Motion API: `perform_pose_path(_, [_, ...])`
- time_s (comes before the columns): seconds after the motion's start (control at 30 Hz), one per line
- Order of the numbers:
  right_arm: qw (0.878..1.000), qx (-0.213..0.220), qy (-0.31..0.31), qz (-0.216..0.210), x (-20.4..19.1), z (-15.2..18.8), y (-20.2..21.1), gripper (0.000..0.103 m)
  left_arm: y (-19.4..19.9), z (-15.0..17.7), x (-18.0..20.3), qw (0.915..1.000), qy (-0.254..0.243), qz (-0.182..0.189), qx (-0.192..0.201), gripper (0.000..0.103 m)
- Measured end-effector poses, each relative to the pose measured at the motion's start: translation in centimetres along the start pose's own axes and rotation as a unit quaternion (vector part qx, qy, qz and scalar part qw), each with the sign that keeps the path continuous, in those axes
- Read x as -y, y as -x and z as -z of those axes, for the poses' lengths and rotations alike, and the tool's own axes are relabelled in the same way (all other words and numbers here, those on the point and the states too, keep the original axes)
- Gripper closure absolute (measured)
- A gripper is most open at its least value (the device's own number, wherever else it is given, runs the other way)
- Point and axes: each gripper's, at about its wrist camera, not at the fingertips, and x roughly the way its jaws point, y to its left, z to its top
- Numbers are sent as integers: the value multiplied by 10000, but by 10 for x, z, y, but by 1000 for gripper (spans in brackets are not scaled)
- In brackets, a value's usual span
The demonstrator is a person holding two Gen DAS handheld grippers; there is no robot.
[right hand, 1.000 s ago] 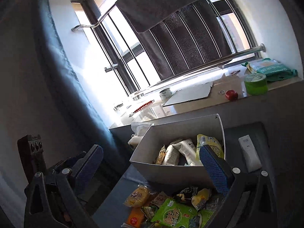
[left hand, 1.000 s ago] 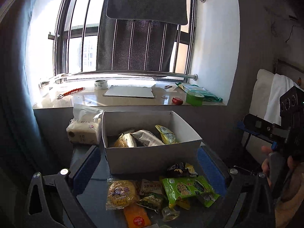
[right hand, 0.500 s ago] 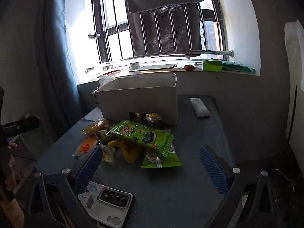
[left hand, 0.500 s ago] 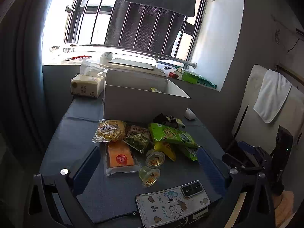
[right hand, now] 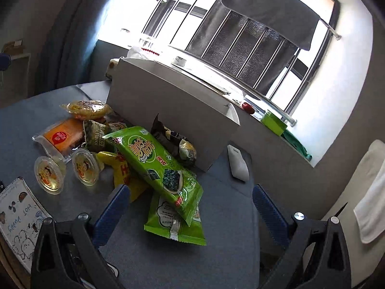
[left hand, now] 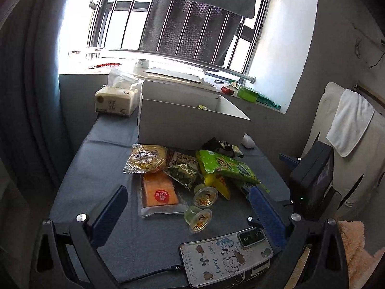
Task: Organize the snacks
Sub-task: 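Grasp the green seaweed snack bag with the right gripper and lift, then grasp the second round cracker pack with the left gripper while the right carries the green bag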
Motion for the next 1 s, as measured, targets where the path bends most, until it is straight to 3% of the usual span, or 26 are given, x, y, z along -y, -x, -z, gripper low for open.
perform_pose_path(0.1, [9986,-147,507,105,-15,-3,-22,0,-2,3,-10,9998,120,-115,-79,0])
perform_pose_path(0.2, [9970,-282,712,-118,-21,-5,-39,0,-4,6,-21,9994,272,-151,-148,0])
perform_pose_path(0.27, [9969,-248,730,-150,-21,-8,-45,7,-5,7,-25,9992,326,-171,-147,0])
perform_pose_path(0.33, [9962,-411,721,-251,-22,-11,-59,42,-7,8,-28,9989,364,-210,-195,0])
perform_pose_path(0.37, [9958,-557,679,-272,-21,-12,-66,52,-8,10,-30,9988,383,-199,-217,0])
perform_pose_path(0.4, [9954,-669,589,-356,-19,-13,-71,74,-9,11,-31,9988,398,-183,-239,0])
perform_pose_path(0.5, [9959,-574,5,-695,2,-19,-62,78,-14,14,-37,9983,398,-275,-332,0])
perform_pose_path(0.6, [9864,-415,-912,-1301,35,-23,-43,81,-23,13,-46,9974,502,-312,-415,0])
perform_pose_path(0.67, [9731,-292,-1519,-1705,57,-22,-31,88,-30,9,-52,9969,559,-317,-450,0])
perform_pose_path(0.77, [9387,21,-2426,-2448,85,-14,-11,89,-49,-1,-56,9964,485,-440,-538,0])
perform_pose_path(0.87, [9173,314,-2914,-2695,100,-7,7,89,-76,-15,-60,9956,395,-444,-722,0])
perform_pose_path(1.0, [8676,575,-3710,-3261,118,8,13,89,-120,-39,-60,9943,312,-412,-933,0])
